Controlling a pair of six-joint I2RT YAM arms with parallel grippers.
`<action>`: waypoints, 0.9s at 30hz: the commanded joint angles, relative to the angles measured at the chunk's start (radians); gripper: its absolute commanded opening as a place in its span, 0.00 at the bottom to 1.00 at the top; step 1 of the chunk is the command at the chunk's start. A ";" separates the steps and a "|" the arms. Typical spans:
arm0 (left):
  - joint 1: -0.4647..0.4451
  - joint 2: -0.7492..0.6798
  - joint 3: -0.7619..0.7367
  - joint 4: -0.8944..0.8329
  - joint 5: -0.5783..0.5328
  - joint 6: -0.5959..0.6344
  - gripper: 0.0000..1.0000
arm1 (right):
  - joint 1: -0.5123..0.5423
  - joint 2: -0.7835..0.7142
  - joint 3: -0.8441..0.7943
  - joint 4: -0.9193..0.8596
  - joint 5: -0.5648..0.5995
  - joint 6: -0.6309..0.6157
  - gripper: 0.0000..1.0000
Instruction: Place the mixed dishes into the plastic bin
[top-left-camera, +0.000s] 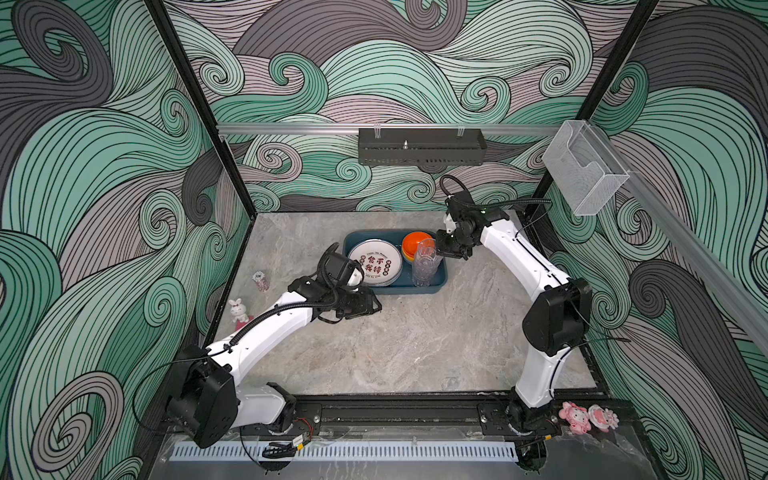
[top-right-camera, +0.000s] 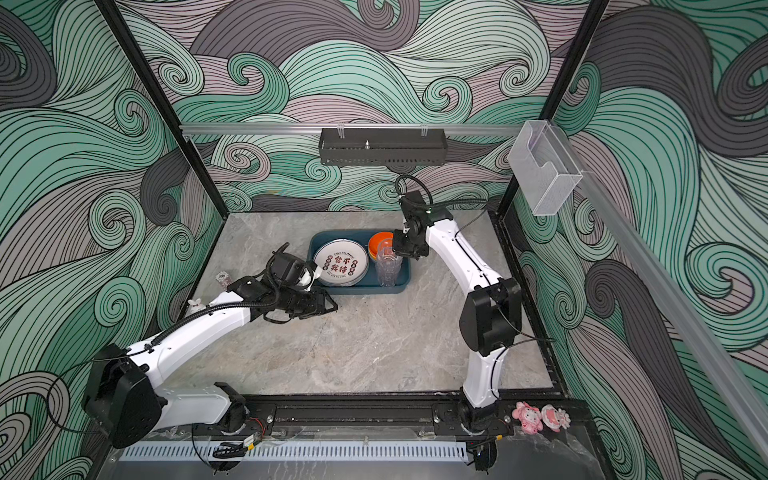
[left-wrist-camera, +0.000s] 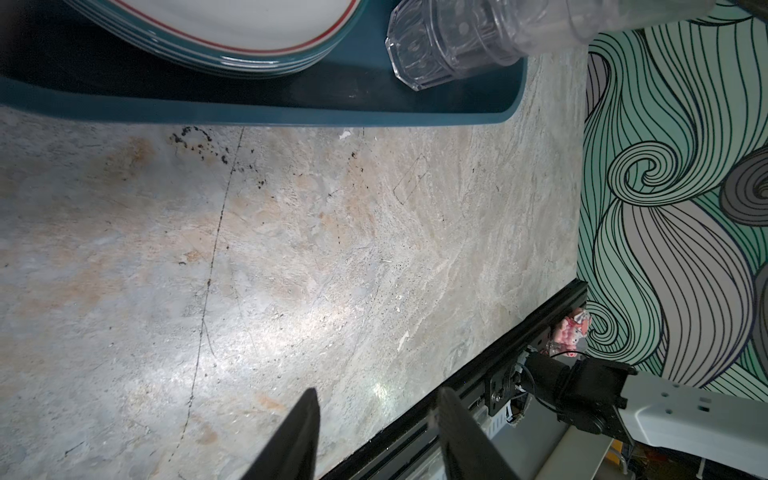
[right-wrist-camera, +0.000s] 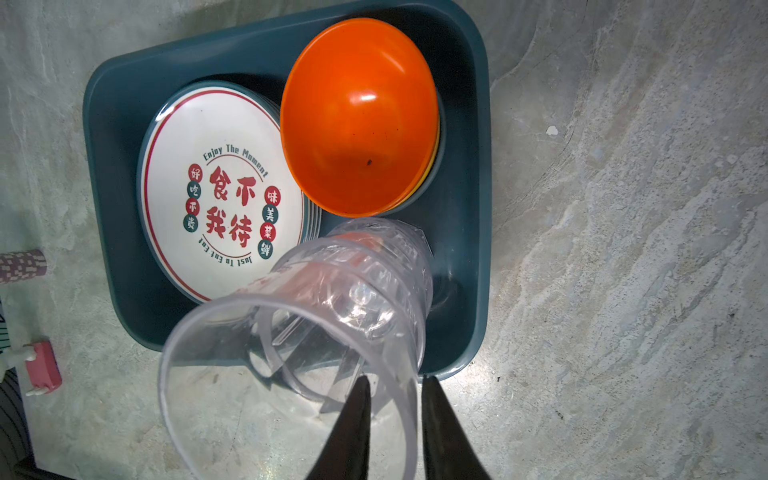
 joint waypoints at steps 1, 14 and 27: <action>0.010 -0.034 0.003 -0.002 -0.009 -0.012 0.50 | 0.003 -0.049 0.027 -0.006 0.026 -0.006 0.28; 0.029 -0.076 0.004 -0.018 -0.042 -0.015 0.51 | 0.003 -0.125 0.018 -0.001 0.061 -0.006 0.40; 0.098 -0.172 0.037 -0.077 -0.229 0.039 0.98 | 0.002 -0.270 -0.117 0.097 0.076 -0.027 0.74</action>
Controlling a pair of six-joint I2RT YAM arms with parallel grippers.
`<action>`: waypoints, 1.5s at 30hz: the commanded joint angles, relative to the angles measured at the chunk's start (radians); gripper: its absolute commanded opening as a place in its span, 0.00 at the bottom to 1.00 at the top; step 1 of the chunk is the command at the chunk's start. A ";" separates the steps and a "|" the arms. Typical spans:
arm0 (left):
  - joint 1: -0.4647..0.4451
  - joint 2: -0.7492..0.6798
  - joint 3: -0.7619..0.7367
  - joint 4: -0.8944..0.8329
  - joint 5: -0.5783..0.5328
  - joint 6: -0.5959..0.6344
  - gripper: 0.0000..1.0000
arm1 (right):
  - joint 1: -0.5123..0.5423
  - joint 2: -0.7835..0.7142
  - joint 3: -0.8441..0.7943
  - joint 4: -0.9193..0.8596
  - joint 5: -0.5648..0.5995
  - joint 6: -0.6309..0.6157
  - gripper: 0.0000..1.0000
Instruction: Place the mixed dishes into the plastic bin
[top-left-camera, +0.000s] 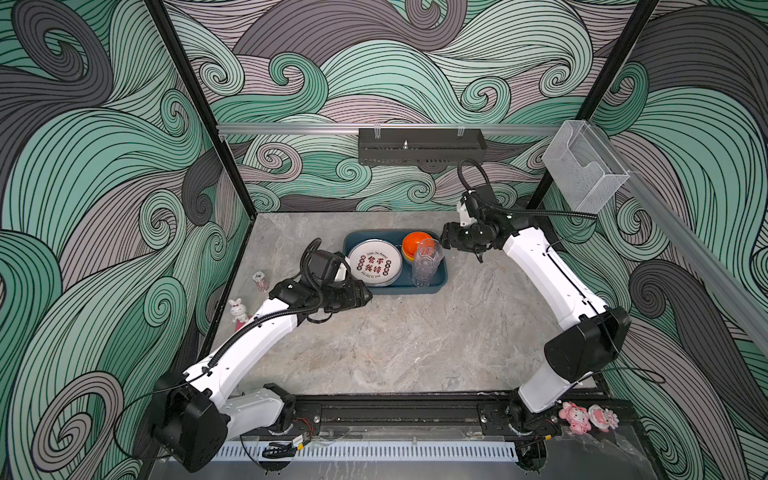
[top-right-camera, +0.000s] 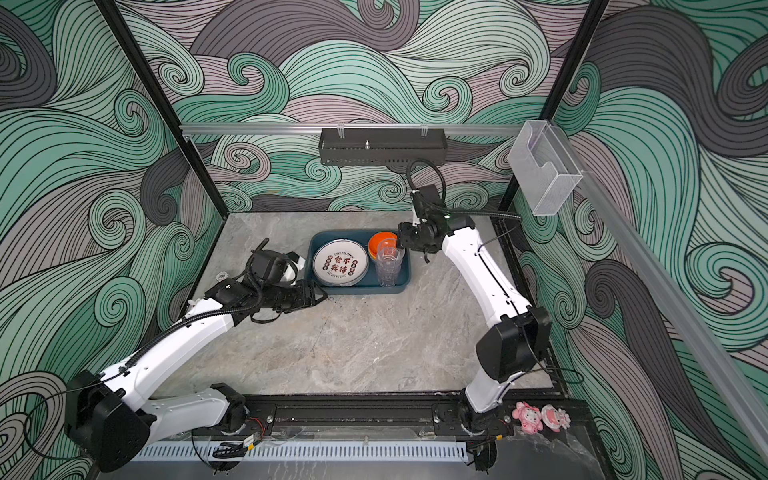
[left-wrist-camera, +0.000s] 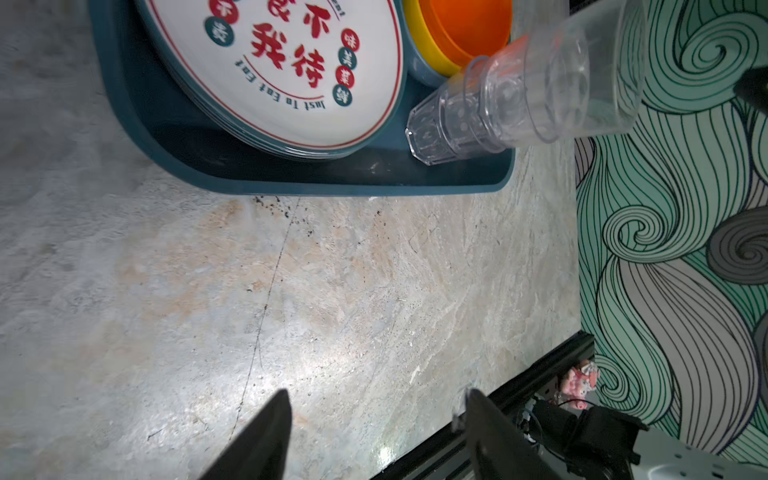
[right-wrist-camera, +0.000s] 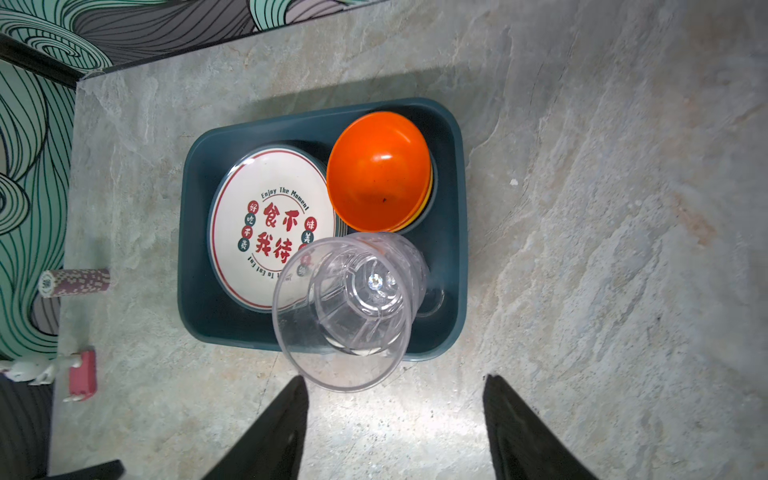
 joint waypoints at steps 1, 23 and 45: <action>0.030 -0.052 0.044 -0.055 -0.119 0.044 0.99 | 0.001 -0.051 -0.046 0.047 0.023 -0.019 0.89; 0.266 -0.143 -0.310 0.533 -0.976 0.388 0.98 | -0.068 -0.516 -1.086 1.259 0.739 -0.314 0.99; 0.464 0.420 -0.633 1.616 -0.636 0.599 0.99 | -0.329 -0.076 -1.370 1.958 0.210 -0.385 0.99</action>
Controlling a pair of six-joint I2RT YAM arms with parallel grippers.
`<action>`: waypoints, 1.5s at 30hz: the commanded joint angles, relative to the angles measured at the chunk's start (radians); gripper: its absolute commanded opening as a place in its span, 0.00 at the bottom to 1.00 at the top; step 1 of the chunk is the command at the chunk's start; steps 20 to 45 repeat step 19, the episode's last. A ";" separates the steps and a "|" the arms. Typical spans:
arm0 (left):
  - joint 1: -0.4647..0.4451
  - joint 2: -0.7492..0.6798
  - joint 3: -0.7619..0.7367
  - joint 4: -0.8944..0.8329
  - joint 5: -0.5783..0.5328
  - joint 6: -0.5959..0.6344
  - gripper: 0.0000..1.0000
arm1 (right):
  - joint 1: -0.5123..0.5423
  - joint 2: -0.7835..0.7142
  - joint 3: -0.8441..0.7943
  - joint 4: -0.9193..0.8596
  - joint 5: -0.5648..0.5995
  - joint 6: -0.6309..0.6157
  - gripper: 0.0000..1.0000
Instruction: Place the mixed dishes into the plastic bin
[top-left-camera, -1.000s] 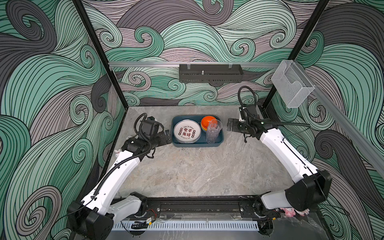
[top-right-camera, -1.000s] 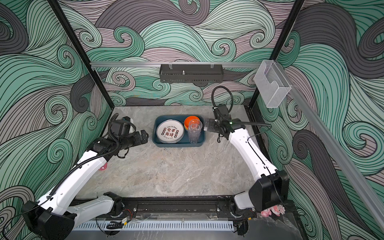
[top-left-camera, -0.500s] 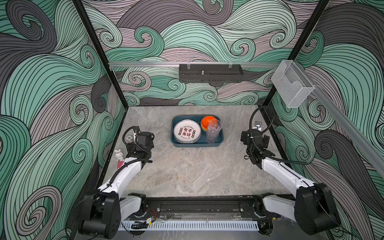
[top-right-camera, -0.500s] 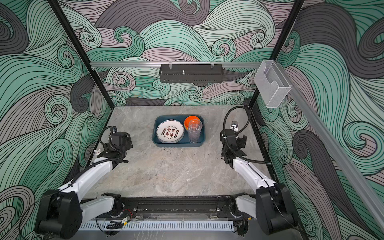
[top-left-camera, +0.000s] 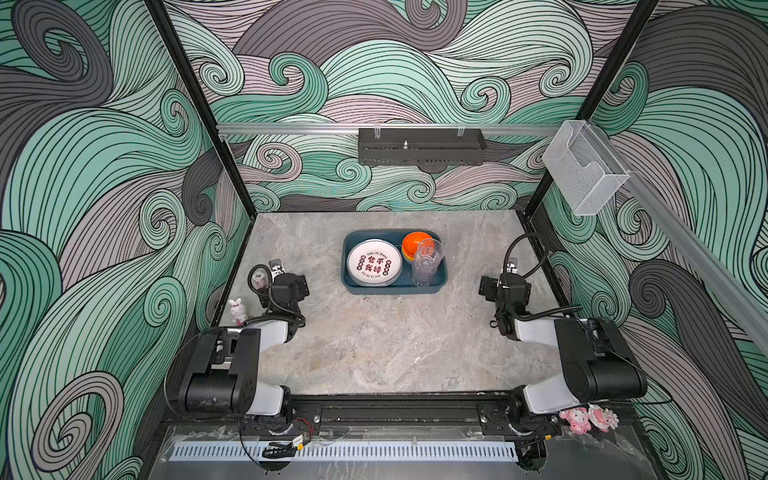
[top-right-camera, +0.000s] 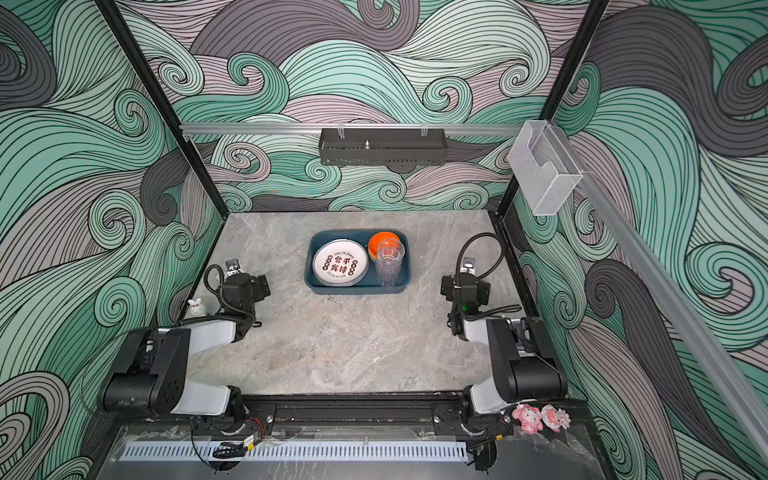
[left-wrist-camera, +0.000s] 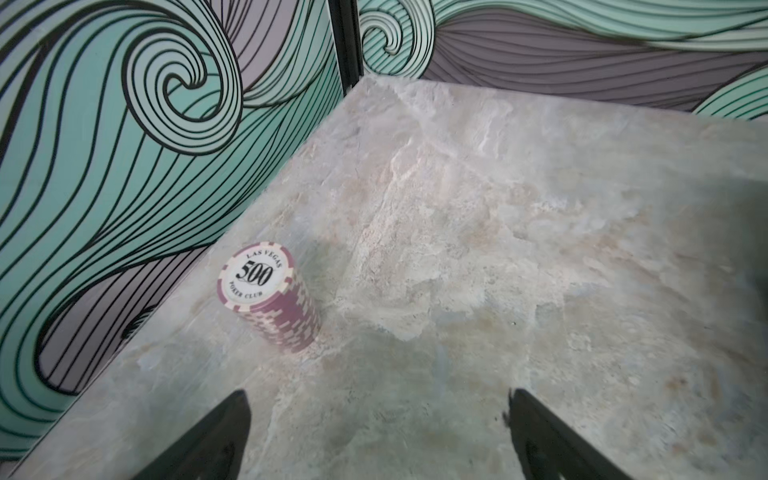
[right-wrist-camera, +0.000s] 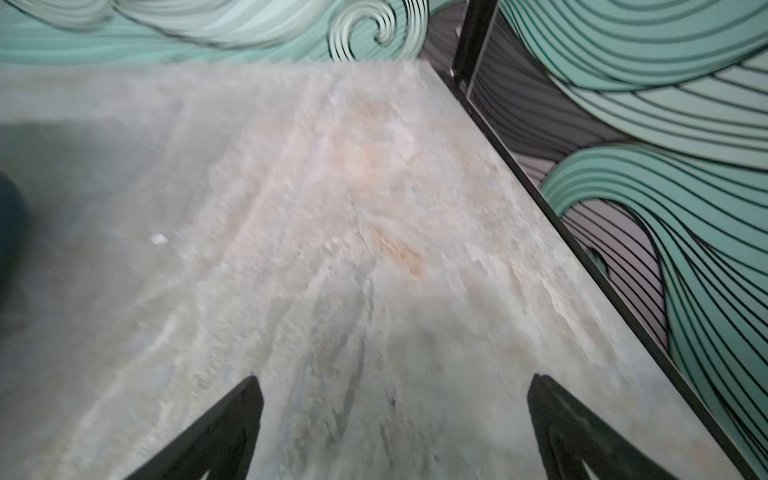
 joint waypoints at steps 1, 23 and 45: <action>0.009 0.095 0.013 0.229 0.092 0.092 0.99 | -0.019 0.010 -0.023 0.122 -0.144 -0.011 1.00; 0.025 0.038 0.086 -0.006 0.121 0.039 0.99 | -0.012 0.013 -0.013 0.096 -0.173 -0.034 1.00; 0.025 0.038 0.086 -0.006 0.121 0.039 0.99 | -0.012 0.013 -0.013 0.096 -0.173 -0.034 1.00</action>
